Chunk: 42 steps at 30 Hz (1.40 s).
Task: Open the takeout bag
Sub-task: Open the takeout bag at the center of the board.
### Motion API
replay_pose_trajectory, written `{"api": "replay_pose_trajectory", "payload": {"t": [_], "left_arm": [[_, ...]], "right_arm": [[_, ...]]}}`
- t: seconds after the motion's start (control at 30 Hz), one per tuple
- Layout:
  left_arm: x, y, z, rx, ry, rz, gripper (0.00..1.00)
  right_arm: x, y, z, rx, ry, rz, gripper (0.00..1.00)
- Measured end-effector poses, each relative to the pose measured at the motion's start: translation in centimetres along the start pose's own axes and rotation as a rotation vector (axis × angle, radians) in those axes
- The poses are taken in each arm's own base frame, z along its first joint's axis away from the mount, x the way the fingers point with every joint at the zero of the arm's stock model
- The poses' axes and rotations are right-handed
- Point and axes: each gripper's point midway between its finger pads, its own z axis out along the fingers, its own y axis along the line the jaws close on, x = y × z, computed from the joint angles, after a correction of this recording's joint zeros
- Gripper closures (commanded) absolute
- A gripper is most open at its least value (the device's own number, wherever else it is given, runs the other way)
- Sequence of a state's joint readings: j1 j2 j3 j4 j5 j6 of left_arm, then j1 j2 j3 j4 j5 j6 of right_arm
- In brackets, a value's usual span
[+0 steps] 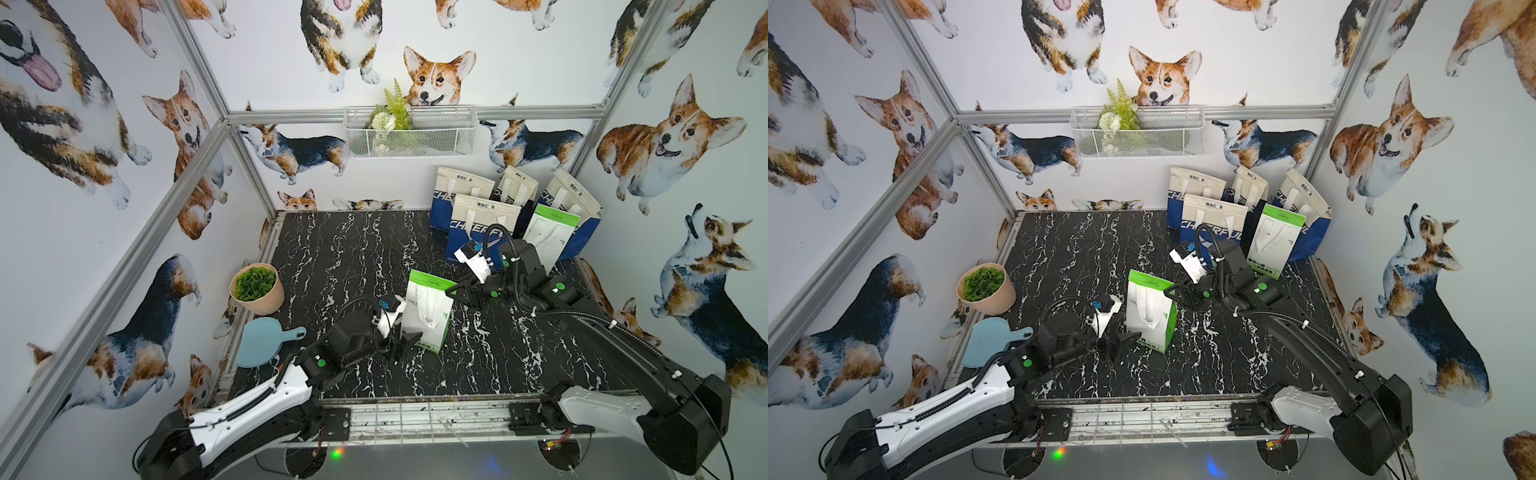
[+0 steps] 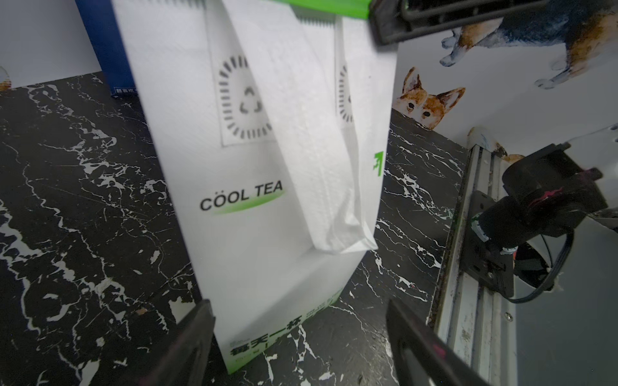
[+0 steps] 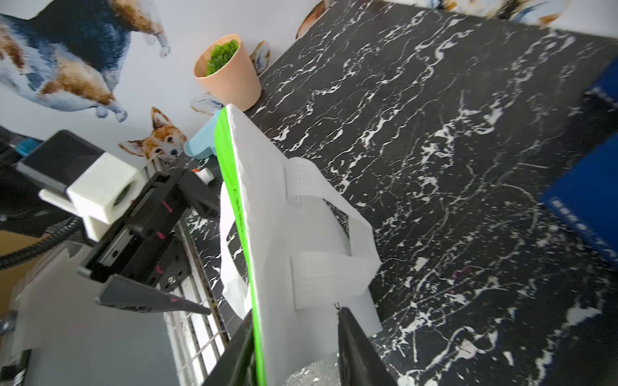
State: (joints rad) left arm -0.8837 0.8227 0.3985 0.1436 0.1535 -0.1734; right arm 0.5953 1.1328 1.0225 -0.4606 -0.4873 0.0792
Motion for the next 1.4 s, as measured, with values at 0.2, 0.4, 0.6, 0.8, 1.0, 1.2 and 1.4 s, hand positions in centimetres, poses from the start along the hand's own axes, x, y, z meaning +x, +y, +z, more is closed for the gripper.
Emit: {"api": "replay_pose_trajectory", "payload": {"t": [0.2, 0.4, 0.6, 0.8, 1.0, 1.2, 1.4], "left_arm": [[0.5, -0.3, 0.3, 0.025, 0.008, -0.012, 0.19], [1.0, -1.0, 0.9, 0.065, 0.024, -0.021, 0.21], [0.3, -0.8, 0.6, 0.044, -0.004, -0.022, 0.2], [-1.0, 0.8, -0.5, -0.06, -0.063, -0.011, 0.09], [-0.5, 1.7, -0.1, -0.107, -0.049, 0.013, 0.06], [-1.4, 1.6, 1.1, -0.101, -0.06, 0.06, 0.06], [-2.3, 1.4, 2.8, -0.085, -0.061, 0.115, 0.13]], "right_arm": [[-0.1, -1.9, -0.6, 0.124, -0.013, 0.003, 0.58], [-0.2, -3.0, -1.3, 0.201, -0.031, 0.001, 0.58], [0.0, -2.7, -1.6, 0.193, -0.041, -0.004, 0.54], [0.6, -2.1, -1.4, 0.155, -0.03, 0.003, 0.53], [1.5, -1.6, -0.8, 0.111, -0.003, 0.044, 0.52], [3.0, -0.5, -0.4, 0.031, 0.014, 0.091, 0.51], [3.3, 0.7, -0.7, -0.027, 0.004, 0.102, 0.51]]}}
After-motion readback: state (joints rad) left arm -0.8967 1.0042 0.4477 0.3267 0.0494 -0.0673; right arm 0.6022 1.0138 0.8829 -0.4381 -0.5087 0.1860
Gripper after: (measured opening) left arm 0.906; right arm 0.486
